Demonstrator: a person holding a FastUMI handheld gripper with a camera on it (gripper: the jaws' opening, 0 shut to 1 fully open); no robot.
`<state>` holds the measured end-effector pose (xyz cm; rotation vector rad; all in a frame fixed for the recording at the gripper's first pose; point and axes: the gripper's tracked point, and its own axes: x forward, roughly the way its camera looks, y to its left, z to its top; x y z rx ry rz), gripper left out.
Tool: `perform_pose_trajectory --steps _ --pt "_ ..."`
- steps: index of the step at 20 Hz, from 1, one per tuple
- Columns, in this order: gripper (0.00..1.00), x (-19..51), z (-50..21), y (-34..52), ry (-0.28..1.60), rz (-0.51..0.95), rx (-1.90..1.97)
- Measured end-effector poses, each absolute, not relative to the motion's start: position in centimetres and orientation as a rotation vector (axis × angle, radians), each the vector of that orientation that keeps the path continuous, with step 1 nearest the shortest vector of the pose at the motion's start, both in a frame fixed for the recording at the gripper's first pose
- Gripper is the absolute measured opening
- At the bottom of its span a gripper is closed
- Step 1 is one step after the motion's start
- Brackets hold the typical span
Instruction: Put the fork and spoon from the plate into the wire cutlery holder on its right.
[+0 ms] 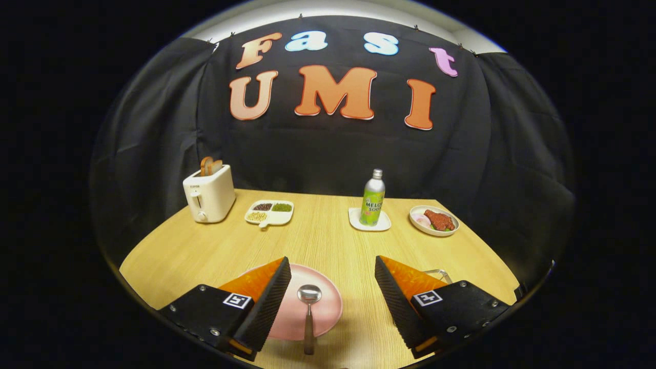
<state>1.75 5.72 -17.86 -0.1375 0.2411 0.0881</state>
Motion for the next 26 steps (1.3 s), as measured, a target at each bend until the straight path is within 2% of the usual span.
perform_pose_trajectory --steps 10,13,15,16,19,26 --pt "0.99 1.6 -26.5 6.9 0.444 0.141 -0.173" --pt "0.96 1.6 -28.9 7.8 0.511 0.175 -0.183" --pt "0.88 1.6 -29.9 7.9 0.527 0.174 -0.197" --pt "0.8 1.8 -30.4 7.9 0.544 0.172 -0.204" --pt "0.69 1.9 -31.8 7.9 0.582 0.17 -0.212" --pt "0.23 2.6 -32.2 7.5 0.61 0.138 -0.21"
